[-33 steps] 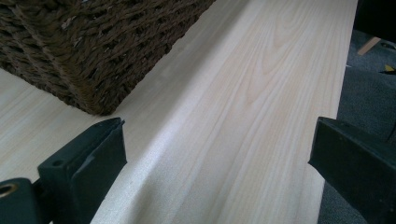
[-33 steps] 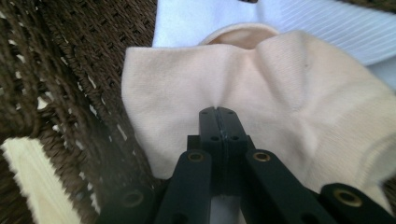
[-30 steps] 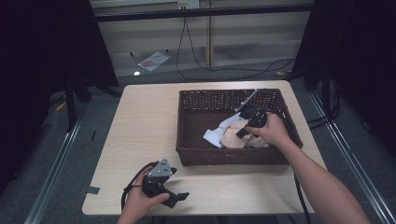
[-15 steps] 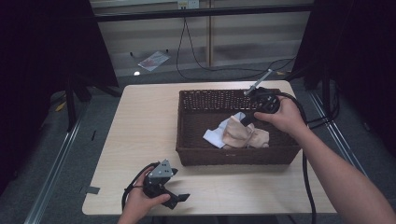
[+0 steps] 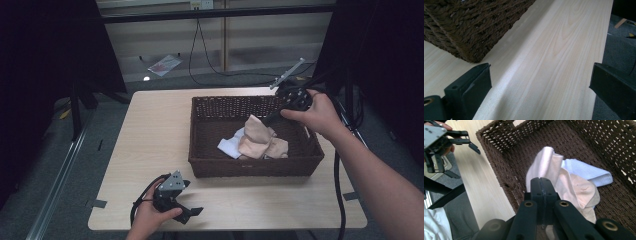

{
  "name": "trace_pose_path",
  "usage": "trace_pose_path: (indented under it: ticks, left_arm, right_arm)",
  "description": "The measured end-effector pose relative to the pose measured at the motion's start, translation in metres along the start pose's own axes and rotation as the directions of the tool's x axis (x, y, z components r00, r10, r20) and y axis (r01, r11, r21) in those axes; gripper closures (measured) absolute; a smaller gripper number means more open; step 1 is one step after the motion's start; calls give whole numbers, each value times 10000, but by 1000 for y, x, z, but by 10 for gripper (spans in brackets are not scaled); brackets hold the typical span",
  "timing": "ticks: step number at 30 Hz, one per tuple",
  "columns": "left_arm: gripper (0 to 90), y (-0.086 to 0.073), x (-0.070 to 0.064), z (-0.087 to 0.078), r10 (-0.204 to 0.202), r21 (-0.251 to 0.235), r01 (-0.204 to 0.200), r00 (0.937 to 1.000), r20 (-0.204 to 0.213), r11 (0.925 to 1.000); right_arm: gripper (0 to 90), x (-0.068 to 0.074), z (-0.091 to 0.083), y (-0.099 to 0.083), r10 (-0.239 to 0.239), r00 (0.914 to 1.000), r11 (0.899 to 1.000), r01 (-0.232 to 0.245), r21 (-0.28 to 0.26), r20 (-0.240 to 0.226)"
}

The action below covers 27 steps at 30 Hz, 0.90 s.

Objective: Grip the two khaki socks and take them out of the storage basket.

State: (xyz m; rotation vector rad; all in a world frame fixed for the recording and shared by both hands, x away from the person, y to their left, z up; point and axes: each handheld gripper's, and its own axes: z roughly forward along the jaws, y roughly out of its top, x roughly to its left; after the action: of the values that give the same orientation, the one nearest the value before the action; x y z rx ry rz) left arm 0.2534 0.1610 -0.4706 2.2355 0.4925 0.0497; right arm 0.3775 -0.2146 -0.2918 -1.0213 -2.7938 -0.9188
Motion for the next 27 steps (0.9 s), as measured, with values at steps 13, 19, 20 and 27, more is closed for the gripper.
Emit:
trace_pose_path:
  ticks: [13,19,20,27]
  left_arm:
    - [31,0,0,1,28,75,-28,10000,15,10000]
    - [31,0,0,2,-15,64,15,10000,50,10000]
    - [31,0,0,1,-9,56,9,10000,35,10000]
    - [31,0,-1,2,35,83,-36,10000,45,10000]
  right_arm:
    - [900,18,-6,-2,-584,9963,9983,582,-54,-626]
    - [900,30,-8,-4,-1105,9890,9938,1115,51,-988]
    - [900,30,-8,-4,-1105,9890,9938,1115,51,-988]
    - [900,43,-6,-7,-1509,9794,9879,1542,145,-1344]
